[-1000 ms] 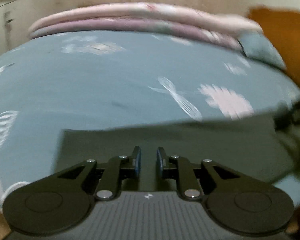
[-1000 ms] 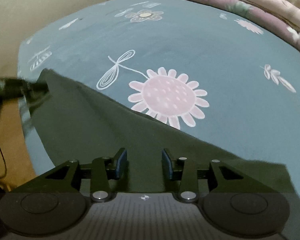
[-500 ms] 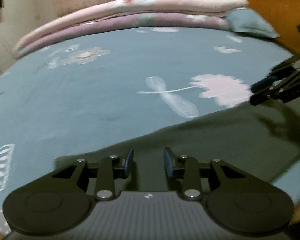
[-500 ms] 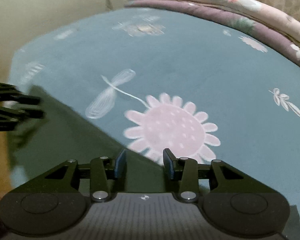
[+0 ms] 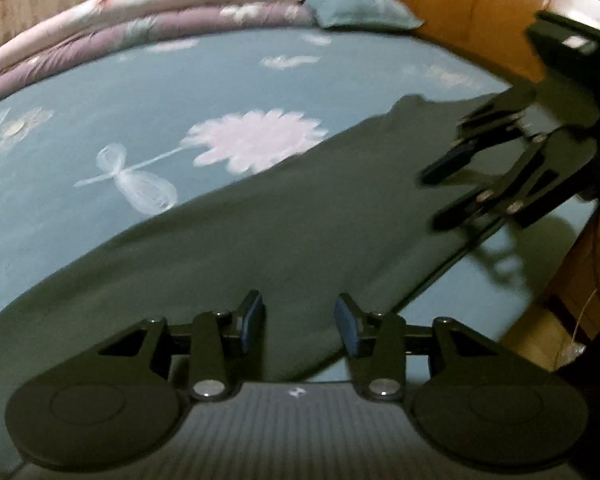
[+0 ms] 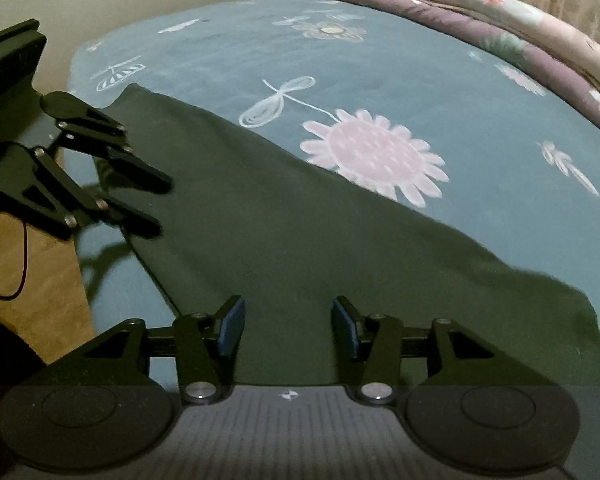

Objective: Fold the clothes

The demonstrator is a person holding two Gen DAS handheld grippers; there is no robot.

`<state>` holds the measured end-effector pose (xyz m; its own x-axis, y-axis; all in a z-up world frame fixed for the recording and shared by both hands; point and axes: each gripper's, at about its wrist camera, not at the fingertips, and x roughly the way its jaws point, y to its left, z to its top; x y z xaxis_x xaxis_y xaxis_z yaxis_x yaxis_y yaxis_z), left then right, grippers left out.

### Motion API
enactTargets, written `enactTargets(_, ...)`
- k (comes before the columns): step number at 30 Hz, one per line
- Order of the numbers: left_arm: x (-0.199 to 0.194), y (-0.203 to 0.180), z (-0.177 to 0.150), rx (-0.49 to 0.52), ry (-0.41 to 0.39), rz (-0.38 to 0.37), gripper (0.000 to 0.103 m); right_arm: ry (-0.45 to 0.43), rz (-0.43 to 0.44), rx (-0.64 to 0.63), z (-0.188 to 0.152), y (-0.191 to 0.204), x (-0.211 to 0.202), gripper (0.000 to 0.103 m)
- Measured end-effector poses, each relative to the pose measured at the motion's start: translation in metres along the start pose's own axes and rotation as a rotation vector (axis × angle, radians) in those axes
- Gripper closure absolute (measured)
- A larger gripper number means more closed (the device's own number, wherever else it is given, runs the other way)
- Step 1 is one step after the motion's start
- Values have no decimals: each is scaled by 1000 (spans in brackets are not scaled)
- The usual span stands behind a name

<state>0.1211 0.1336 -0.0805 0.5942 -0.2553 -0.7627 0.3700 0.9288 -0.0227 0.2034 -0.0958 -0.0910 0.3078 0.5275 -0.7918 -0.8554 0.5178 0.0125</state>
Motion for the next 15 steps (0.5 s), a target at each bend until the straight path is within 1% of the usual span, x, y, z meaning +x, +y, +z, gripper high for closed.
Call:
enactTargets(1,-4,2,2,-11,23,8,60,7,-15,3,-4,-3,-7,49)
enactTargets(2,-7,5,4,-23,47,13,62,11,-31,9,-9,-7,-15,48)
enactTargets(4,-11,4,17,-28,59,23,62,7,-55,50,-19,-19,-33,47)
enactTargets(5,-13,1,24,-25,48,22,62,4,-67,74,-24,-26,-42,43)
enactTargets(7,-9,-9,44,-17,8,-16,61,2,-111,113,-34,-36,-55,41)
enactTargets(9,6,-24,64,-10,-29,-76,60,1,-142,157,-45,-44,-60,41)
enactTargets(11,24,-40,83,-1,-60,-133,60,-7,-154,209,-54,-53,-61,41)
enactTargets(13,47,-52,95,-14,-60,-175,60,-19,-161,239,-63,-57,-63,41)
enactTargets(14,59,-56,99,-25,-57,-183,57,-26,-164,251,-67,-59,-65,41)
enactTargets(15,70,-55,99,-39,-50,-153,56,-30,-168,263,-71,-61,-66,41)
